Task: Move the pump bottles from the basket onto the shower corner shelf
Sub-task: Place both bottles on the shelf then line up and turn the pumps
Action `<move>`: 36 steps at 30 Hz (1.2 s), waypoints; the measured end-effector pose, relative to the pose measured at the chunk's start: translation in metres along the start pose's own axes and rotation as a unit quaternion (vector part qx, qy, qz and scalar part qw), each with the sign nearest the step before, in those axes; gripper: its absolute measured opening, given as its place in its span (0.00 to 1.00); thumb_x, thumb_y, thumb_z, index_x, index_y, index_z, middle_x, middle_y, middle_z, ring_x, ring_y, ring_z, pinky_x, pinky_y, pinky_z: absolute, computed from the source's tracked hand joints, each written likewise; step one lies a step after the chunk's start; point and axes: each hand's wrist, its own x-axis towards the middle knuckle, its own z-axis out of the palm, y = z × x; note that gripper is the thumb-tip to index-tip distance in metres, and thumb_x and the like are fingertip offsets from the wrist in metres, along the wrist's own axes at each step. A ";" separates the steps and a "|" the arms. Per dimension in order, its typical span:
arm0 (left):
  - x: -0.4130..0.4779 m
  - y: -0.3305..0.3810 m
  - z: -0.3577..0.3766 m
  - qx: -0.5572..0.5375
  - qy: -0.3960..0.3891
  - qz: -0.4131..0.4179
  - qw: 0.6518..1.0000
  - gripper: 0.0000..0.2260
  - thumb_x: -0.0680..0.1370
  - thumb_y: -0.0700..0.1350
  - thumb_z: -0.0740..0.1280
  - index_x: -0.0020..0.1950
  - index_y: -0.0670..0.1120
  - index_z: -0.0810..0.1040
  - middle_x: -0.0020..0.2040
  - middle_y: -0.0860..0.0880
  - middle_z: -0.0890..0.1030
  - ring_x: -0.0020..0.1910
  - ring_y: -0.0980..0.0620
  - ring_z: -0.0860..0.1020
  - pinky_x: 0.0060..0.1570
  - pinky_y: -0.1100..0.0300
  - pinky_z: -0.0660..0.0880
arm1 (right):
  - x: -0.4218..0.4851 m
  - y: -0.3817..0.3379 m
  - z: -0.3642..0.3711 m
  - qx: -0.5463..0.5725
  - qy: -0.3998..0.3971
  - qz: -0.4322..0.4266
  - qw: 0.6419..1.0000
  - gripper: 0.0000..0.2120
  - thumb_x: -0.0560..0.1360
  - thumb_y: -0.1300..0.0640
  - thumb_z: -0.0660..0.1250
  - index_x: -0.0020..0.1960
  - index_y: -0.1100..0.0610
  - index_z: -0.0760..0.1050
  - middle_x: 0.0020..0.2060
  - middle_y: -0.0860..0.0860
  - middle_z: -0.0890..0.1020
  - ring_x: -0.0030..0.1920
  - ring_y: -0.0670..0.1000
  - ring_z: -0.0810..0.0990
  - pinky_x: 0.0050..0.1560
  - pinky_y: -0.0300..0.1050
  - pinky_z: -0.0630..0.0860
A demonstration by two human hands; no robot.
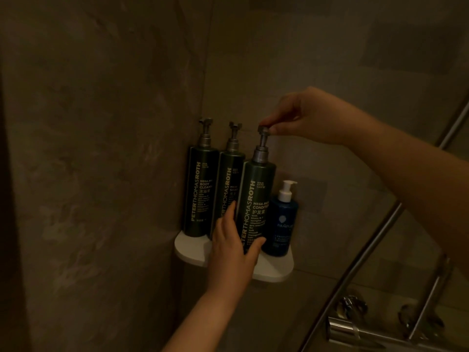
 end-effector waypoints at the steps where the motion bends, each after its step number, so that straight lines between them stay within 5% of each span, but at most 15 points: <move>1: 0.000 0.000 0.000 -0.001 0.001 -0.001 1.000 0.38 0.73 0.53 0.69 0.76 0.53 0.50 0.71 0.51 0.61 0.70 0.54 0.60 0.63 0.62 0.61 | 0.000 0.000 0.001 -0.009 0.005 -0.005 1.000 0.11 0.72 0.55 0.71 0.54 0.51 0.82 0.45 0.43 0.80 0.46 0.40 0.79 0.48 0.30 0.72; 12: 0.000 0.000 0.002 0.012 0.013 -0.001 1.000 0.38 0.73 0.54 0.69 0.76 0.53 0.50 0.71 0.52 0.61 0.69 0.55 0.61 0.62 0.63 0.59 | -0.006 0.000 0.011 0.025 0.062 -0.025 0.997 0.11 0.73 0.59 0.70 0.54 0.54 0.82 0.38 0.40 0.76 0.40 0.32 0.75 0.42 0.23 0.68; 19: -0.001 0.002 0.004 0.031 0.030 -0.008 0.999 0.39 0.72 0.55 0.70 0.76 0.53 0.51 0.69 0.51 0.63 0.68 0.54 0.63 0.61 0.63 0.61 | -0.020 0.003 0.029 0.053 0.094 -0.017 0.994 0.15 0.73 0.60 0.70 0.59 0.50 0.78 0.48 0.47 0.75 0.43 0.43 0.79 0.48 0.34 0.75; 36: -0.004 0.007 0.003 0.041 0.038 -0.020 0.998 0.39 0.72 0.55 0.70 0.76 0.52 0.51 0.69 0.50 0.63 0.68 0.53 0.63 0.61 0.61 0.62 | -0.023 -0.005 0.036 0.090 0.152 0.004 0.984 0.12 0.75 0.59 0.67 0.58 0.51 0.80 0.46 0.52 0.76 0.44 0.50 0.77 0.47 0.40 0.73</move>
